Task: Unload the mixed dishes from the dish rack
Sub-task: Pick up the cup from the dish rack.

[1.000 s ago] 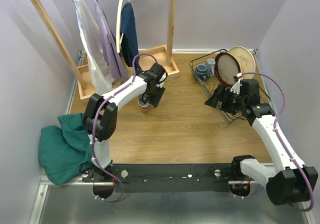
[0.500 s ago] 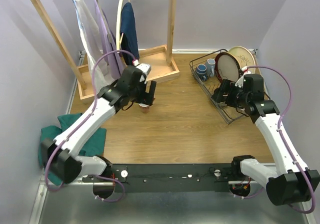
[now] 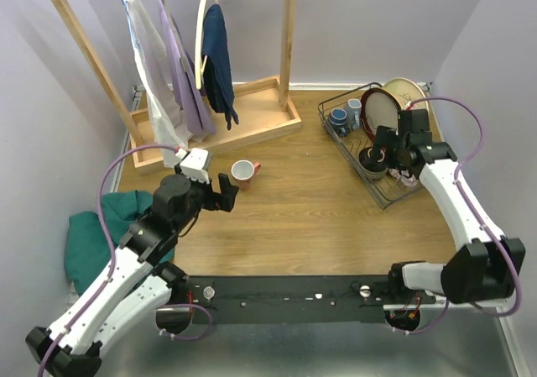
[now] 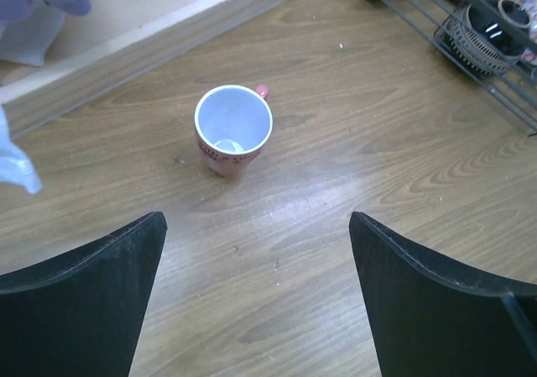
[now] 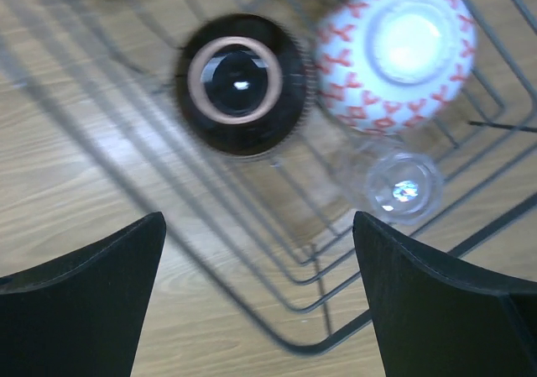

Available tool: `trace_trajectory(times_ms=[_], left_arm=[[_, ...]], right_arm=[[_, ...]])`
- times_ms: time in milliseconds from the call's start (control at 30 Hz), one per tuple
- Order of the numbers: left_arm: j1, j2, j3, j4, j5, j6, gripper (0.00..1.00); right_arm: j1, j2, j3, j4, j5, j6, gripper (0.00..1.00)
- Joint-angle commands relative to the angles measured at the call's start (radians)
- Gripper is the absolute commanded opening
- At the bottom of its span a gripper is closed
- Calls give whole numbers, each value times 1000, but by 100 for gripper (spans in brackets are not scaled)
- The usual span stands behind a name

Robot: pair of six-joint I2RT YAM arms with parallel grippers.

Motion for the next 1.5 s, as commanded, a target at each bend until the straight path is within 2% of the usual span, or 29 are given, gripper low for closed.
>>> trace_trajectory(times_ms=[0,167,400,667,767,967,1133,1167,1233,1267,1367,1467], left_arm=[[4,-114,-79,81,-54,2,99],[4,-165,-99,84,-43,40,99],[4,-151,-102,111,-59,53,99],[6,-139,-98,108,-65,56,99],[6,-133,-98,108,-59,57,99],[4,-130,-93,101,-60,60,99],[4,-130,-93,102,-63,63,99],[6,-128,-93,101,-62,63,99],[6,-127,-93,104,-62,62,99],[4,-124,-93,102,-62,63,99],[6,-116,-93,102,-60,62,99],[6,-111,-94,104,-56,60,99]], right_arm=[[-59,94,21,-19,159,-17,100],[-132,159,15,33,118,-23,100],[-228,226,3,59,32,-54,95],[-263,256,-69,103,-51,-69,85],[-271,276,-72,107,-71,-74,83],[-272,300,-71,107,-97,-83,74],[-274,291,-78,102,-85,-77,57],[-272,288,-78,100,-83,-77,49],[-272,270,-80,96,-68,-75,39],[-272,262,-78,93,-62,-71,29],[-272,221,-74,79,-50,-59,16],[-272,171,-75,68,-48,-48,8]])
